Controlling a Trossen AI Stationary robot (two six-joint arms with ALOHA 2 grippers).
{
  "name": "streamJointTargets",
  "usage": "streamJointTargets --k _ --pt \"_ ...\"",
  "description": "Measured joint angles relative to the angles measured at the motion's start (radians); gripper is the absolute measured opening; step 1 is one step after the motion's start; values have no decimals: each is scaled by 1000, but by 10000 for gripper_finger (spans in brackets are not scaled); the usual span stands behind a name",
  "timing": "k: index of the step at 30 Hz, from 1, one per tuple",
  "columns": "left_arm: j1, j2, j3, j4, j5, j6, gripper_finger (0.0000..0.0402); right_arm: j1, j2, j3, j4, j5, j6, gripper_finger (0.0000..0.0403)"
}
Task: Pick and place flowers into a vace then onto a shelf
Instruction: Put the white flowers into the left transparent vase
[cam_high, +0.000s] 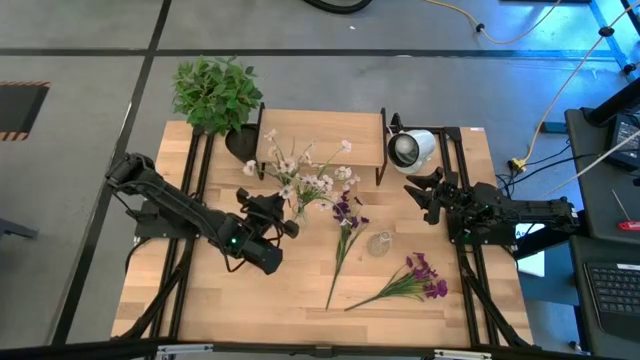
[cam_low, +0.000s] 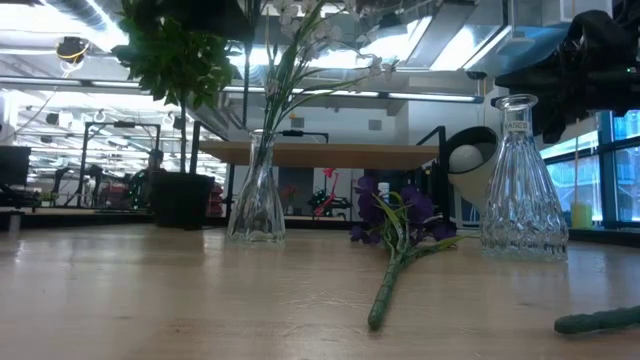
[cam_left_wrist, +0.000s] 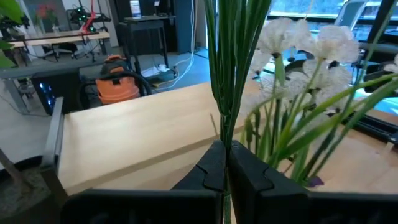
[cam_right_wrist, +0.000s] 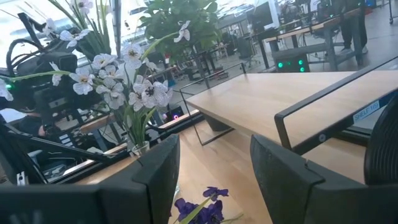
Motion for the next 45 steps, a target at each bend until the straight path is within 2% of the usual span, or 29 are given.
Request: streamJointTargets --k 10,14,18,24,28,33,40,45 --pt "-56 -50 0 13 23 88 3 0 0 0 -3 -2 0 198" --pt "-71 -125 0 21 87 172 3 0 0 0 -3 -2 0 198" --pt "-70 -215 0 120 221 379 3 0 0 0 -3 7 1 198" --pt "-29 -315 0 385 486 785 3 0 0 0 -3 84 5 198" --pt "0 -367 -13 488 639 902 3 0 0 0 -3 95 5 198" --pt "27 -475 -181 818 824 1047 3 0 0 0 -3 96 11 198" --pt "54 -655 -449 1026 870 1099 3 0 1 0 -3 97 65 198" --pt "58 -666 -534 1055 871 1133 3 0 1 0 -5 97 57 198"
